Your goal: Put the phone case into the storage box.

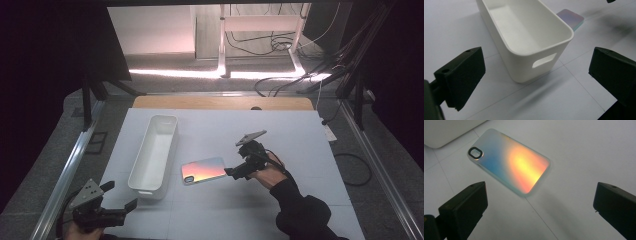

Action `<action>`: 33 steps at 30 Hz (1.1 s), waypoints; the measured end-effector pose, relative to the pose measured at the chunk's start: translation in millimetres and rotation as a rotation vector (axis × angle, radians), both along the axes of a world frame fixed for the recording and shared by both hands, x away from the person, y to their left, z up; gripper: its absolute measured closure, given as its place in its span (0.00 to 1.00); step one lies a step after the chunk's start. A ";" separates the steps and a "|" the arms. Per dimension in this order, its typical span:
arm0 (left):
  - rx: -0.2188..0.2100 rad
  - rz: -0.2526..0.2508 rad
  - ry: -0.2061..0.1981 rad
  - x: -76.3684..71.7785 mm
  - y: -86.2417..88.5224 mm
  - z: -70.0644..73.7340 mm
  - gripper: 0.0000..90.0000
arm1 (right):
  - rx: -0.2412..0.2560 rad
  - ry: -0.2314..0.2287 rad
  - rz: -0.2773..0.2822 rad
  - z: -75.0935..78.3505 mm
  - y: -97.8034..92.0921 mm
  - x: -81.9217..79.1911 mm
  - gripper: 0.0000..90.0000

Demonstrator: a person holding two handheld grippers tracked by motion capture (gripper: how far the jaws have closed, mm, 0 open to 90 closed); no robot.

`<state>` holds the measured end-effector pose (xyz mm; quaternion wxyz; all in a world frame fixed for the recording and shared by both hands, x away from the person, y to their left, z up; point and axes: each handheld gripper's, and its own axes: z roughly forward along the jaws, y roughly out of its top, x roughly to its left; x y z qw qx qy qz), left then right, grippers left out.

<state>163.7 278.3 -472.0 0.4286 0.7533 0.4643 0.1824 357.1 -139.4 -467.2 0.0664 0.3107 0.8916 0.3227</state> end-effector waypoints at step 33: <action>-0.001 -0.002 0.000 0.2 0.5 -0.2 0.02 | -0.089 0.021 0.024 -18.0 57.2 22.6 0.02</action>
